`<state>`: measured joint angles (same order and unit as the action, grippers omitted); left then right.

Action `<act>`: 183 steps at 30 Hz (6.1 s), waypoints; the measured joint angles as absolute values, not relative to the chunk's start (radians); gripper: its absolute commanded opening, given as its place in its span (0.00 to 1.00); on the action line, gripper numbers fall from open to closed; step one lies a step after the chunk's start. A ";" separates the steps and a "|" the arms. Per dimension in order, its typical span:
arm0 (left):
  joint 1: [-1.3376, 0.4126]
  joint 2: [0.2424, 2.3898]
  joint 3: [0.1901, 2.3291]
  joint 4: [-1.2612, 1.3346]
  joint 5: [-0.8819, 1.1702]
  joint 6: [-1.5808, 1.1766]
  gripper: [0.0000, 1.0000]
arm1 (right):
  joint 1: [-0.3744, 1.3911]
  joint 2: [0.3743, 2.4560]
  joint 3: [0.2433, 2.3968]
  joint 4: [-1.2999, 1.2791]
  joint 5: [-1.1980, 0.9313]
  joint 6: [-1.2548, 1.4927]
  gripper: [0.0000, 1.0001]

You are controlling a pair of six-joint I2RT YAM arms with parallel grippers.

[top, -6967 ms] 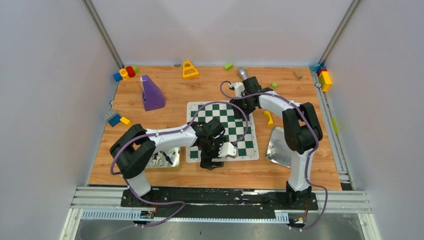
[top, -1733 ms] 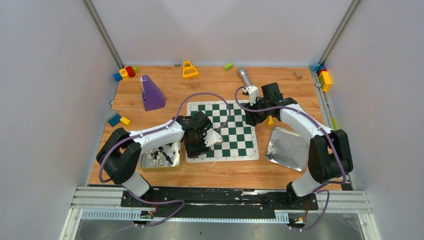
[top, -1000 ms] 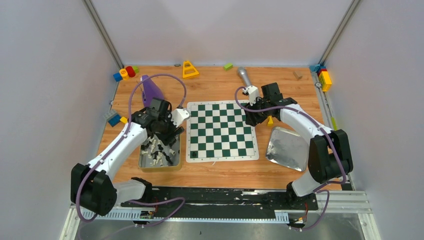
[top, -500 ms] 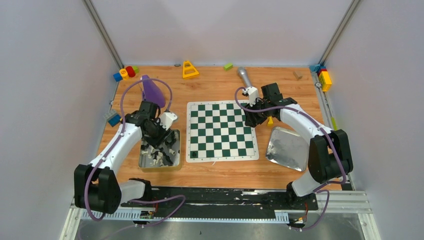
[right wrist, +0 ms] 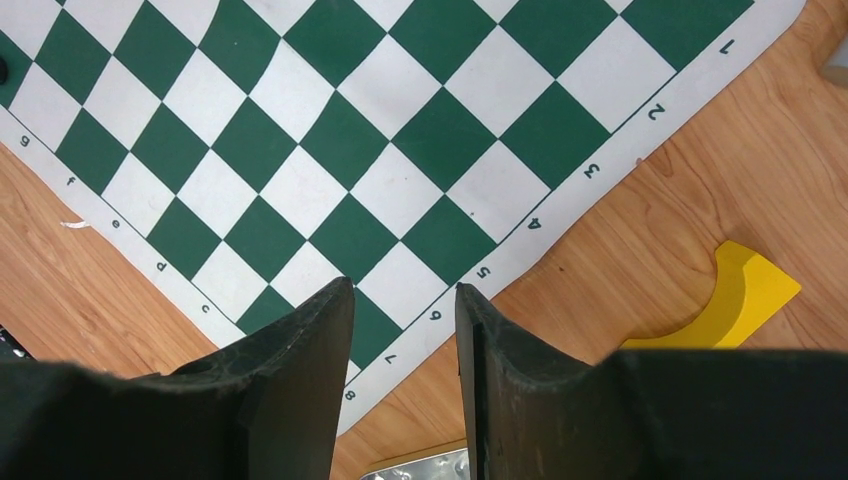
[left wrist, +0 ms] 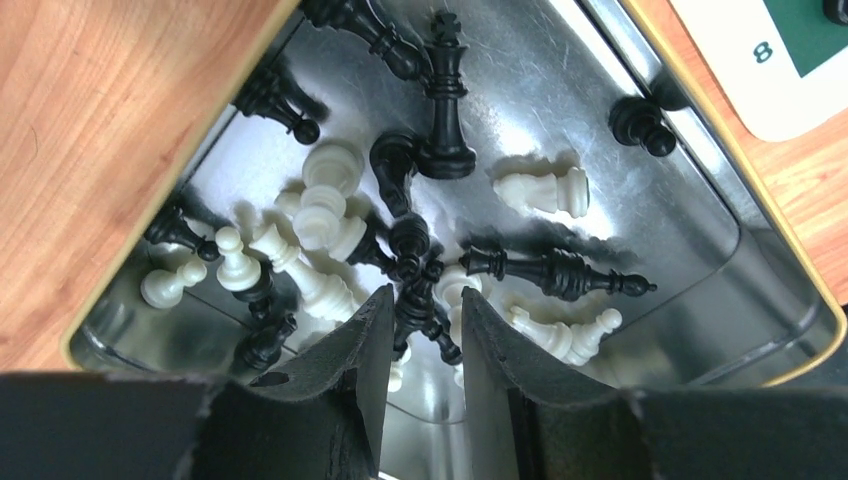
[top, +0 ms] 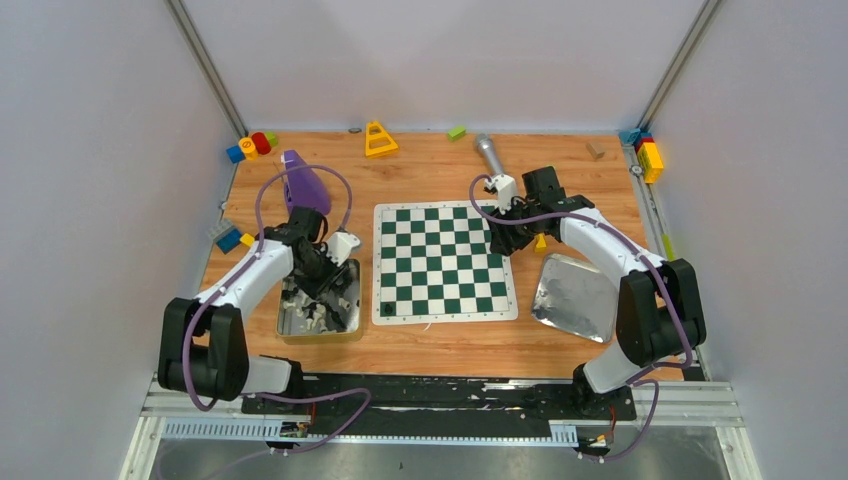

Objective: Set up the chess pieces on the board
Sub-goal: Pick up the chess piece from the storage box, then place the chess piece on the chessboard, then move the storage box to the center of the board.

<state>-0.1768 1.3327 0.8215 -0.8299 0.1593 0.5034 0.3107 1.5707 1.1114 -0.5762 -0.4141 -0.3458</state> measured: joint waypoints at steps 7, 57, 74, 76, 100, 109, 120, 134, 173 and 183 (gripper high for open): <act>-0.177 1.365 0.821 -0.780 0.159 0.504 0.40 | 0.311 1.571 1.111 -0.587 -0.416 -0.346 0.42; -0.632 1.288 1.118 -0.957 0.282 0.571 0.15 | 0.298 1.588 1.123 -0.603 -0.407 -0.345 0.40; -0.741 1.644 1.146 -0.812 0.176 0.570 0.17 | 0.215 1.549 1.123 -0.613 -0.422 -0.333 0.40; -0.741 1.645 1.137 -0.799 0.165 0.569 0.17 | 0.215 1.549 1.123 -0.614 -0.426 -0.334 0.40; -0.718 1.684 1.071 -0.711 0.111 0.548 0.28 | 0.215 1.549 1.123 -0.614 -0.448 -0.334 0.40; -0.713 1.684 1.050 -0.697 0.113 0.536 0.44 | 0.215 1.549 1.123 -0.614 -0.449 -0.334 0.40; -0.662 1.587 1.050 -0.710 0.114 0.521 0.59 | 0.215 1.550 1.123 -0.617 -0.456 -0.334 0.40; -0.345 1.361 1.036 -0.736 0.081 0.596 0.58 | 0.215 1.551 1.123 -0.617 -0.466 -0.334 0.40; -0.279 1.789 1.234 -0.786 -0.068 0.968 0.19 | 0.215 1.592 1.123 -0.633 -0.466 -0.334 0.40; -0.279 1.843 1.274 -0.746 -0.133 1.102 0.29 | 0.215 1.607 1.123 -0.636 -0.465 -0.334 0.40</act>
<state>-0.2787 1.8427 1.2736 -0.7464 -0.1333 1.1015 0.2146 1.6070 1.1229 -0.6357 -0.4648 -0.3344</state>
